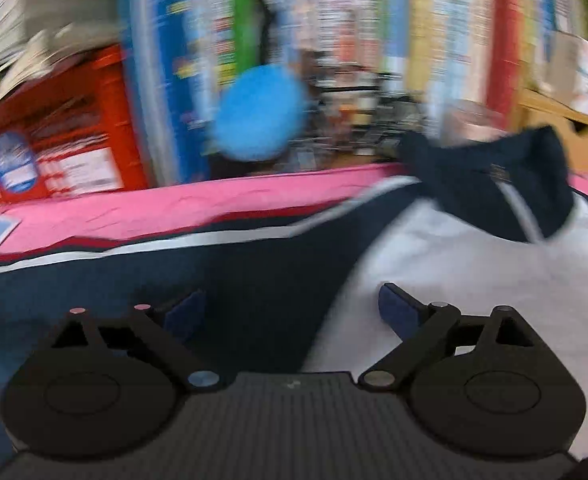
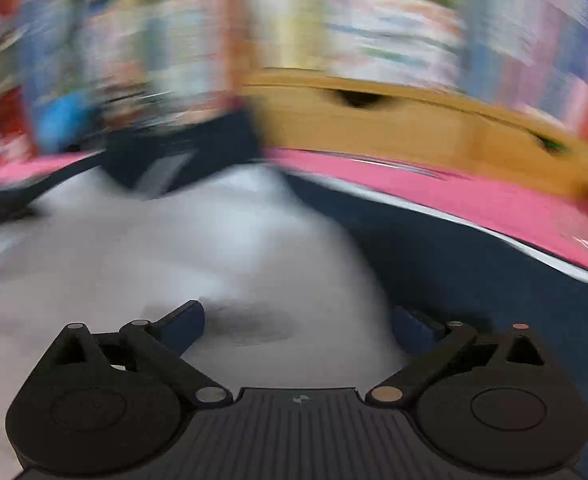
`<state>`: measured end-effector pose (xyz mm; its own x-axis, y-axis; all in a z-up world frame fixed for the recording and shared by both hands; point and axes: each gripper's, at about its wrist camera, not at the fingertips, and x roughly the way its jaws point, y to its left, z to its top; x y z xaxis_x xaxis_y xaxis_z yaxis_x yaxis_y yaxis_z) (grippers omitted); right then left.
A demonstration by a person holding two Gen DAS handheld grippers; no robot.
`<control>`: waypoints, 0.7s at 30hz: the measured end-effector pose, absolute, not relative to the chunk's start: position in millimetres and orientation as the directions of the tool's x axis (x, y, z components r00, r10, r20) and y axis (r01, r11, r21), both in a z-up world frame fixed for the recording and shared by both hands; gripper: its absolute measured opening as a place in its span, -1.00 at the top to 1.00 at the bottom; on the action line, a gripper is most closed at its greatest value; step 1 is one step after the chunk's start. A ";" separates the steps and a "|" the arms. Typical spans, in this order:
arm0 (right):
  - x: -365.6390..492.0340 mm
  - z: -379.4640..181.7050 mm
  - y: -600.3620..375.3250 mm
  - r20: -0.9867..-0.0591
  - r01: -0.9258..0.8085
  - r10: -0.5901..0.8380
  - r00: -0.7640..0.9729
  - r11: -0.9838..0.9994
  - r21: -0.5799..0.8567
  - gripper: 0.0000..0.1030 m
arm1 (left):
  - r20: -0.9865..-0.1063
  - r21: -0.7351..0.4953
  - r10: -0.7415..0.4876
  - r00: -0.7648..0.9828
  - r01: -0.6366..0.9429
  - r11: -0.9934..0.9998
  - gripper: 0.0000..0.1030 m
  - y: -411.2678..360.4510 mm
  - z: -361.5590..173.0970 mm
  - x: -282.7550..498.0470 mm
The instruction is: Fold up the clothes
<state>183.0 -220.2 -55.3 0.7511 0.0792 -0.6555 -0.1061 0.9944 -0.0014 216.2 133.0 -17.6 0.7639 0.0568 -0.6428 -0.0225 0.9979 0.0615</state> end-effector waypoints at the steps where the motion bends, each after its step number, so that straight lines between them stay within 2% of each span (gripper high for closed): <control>1: 191.2 -55.3 -243.7 -0.657 -0.040 0.029 0.753 0.999 -0.002 -0.97 | -0.641 0.070 0.072 0.764 -0.035 0.997 -0.92 142.4 -17.1 218.2; 5: 211.2 -53.0 -337.9 -0.666 0.270 -0.225 0.711 0.962 -0.036 -0.99 | -0.628 0.165 0.249 0.737 -0.187 0.968 -0.86 171.2 -11.1 219.8; 6: 210.7 -49.9 -353.2 -0.672 0.342 -0.284 0.684 0.939 -0.048 -0.93 | -0.630 0.152 0.249 0.736 -0.198 0.968 -0.73 177.2 -8.0 213.5; 8: 199.8 -44.2 -368.5 -0.671 0.375 -0.281 0.686 0.927 -0.006 -0.74 | -0.632 0.125 0.249 0.734 -0.221 0.967 -0.64 189.2 -1.7 200.9; 12: 154.9 -34.0 -344.8 -0.614 0.099 0.021 0.789 0.982 0.161 -0.75 | -0.600 0.076 0.125 0.790 -0.099 0.992 -0.64 189.3 14.7 146.5; 16: 124.1 -22.1 -270.6 -0.583 -0.274 0.302 0.754 0.952 0.138 -0.85 | -0.600 0.097 -0.014 0.800 0.090 0.991 -0.71 162.3 21.4 98.2; 21: 93.0 -16.1 -161.5 -0.610 -0.629 0.549 0.572 0.770 0.104 -0.86 | -0.623 0.127 -0.104 0.775 0.232 0.964 -0.71 130.5 14.9 71.7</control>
